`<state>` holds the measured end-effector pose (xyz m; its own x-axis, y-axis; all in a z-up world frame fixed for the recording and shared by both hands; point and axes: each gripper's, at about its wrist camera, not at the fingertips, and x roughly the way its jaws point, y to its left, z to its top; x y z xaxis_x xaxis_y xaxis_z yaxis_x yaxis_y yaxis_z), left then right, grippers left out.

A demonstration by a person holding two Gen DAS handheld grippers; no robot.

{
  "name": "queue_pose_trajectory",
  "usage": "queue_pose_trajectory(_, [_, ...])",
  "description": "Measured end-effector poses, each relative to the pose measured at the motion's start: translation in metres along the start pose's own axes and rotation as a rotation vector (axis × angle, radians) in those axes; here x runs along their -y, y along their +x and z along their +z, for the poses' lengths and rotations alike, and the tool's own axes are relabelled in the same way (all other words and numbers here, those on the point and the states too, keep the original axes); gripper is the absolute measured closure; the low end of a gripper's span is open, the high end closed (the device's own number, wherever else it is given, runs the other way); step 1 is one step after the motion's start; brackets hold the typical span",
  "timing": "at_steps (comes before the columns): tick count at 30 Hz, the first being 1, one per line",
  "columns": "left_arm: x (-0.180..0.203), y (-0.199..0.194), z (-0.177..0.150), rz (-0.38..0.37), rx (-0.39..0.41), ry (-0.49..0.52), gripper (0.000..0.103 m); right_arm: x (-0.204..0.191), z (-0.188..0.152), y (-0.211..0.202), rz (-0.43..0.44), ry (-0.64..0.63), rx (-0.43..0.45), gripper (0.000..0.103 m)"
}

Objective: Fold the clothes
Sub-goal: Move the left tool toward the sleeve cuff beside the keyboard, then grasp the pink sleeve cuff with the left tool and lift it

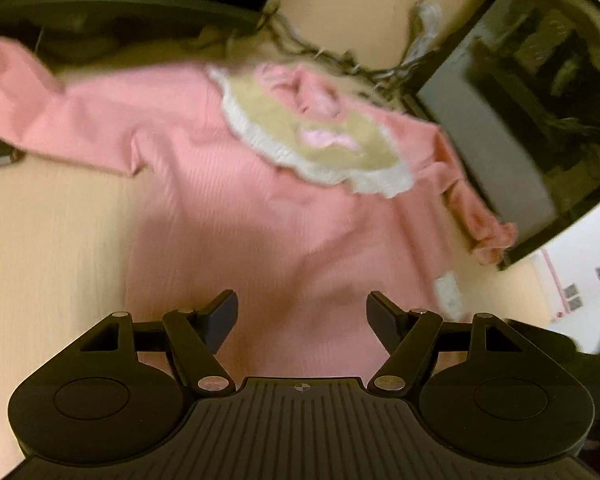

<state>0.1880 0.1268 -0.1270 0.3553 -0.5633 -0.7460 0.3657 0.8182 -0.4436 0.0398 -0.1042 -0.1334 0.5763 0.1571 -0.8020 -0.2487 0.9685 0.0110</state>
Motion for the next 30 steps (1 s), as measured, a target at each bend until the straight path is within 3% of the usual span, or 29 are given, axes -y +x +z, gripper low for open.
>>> queue_pose_trajectory(6, [-0.01,-0.013,-0.014,0.006,-0.002,-0.017,0.029,0.031,0.003,-0.007,-0.07,0.083,-0.063,0.038])
queue_pose_trajectory(14, [-0.024,-0.032,-0.032,0.003,-0.005,-0.052,0.029,0.035,0.031,0.009,-0.082,0.178,-0.017,0.038])
queue_pose_trajectory(16, [-0.041,-0.047,-0.032,-0.029,0.043,-0.13,0.03,0.029,0.031,0.014,-0.091,0.147,-0.023,0.037])
queue_pose_trajectory(18, [-0.068,-0.069,-0.023,-0.02,0.158,-0.239,0.03,0.026,0.032,0.017,-0.096,0.128,-0.023,0.037])
queue_pose_trajectory(21, [-0.109,-0.098,-0.002,0.056,0.315,-0.406,0.03,0.03,0.032,0.018,-0.082,0.15,-0.022,0.036])
queue_pose_trajectory(24, [-0.134,-0.108,0.025,0.169,0.402,-0.457,0.03,0.026,0.035,0.02,-0.072,0.12,-0.016,0.033])
queue_pose_trajectory(30, [-0.148,-0.085,0.067,0.333,0.412,-0.495,0.033,0.012,0.055,0.016,-0.024,0.016,0.057,0.034])
